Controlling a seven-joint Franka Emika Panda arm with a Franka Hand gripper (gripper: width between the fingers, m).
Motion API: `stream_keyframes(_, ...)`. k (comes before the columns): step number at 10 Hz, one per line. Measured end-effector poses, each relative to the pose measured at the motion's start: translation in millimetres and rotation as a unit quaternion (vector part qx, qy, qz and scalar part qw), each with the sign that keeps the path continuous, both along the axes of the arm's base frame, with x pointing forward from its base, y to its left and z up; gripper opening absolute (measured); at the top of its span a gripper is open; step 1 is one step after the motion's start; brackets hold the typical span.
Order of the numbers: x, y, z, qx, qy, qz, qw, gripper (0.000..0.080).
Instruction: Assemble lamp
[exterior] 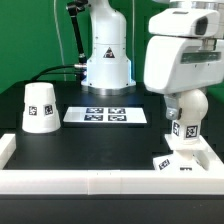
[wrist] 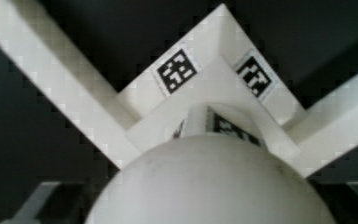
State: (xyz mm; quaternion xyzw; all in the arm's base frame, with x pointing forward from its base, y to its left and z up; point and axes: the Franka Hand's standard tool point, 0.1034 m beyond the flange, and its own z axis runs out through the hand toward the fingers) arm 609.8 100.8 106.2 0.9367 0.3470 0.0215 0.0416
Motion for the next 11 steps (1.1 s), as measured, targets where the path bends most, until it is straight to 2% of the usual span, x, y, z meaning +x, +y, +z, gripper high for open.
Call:
stream_keyframes(6, -0.2, -0.1, -0.4, 0.011, -0.009, -0.149, 0.989, 0.0576)
stream_keyframes(8, 0.1, -1.9, -0.3, 0.032, -0.017, -0.276, 0.96, 0.0576)
stream_keyframes(11, -0.8, -2.2, -0.4, 0.044, -0.019, -0.415, 0.908, 0.0576)
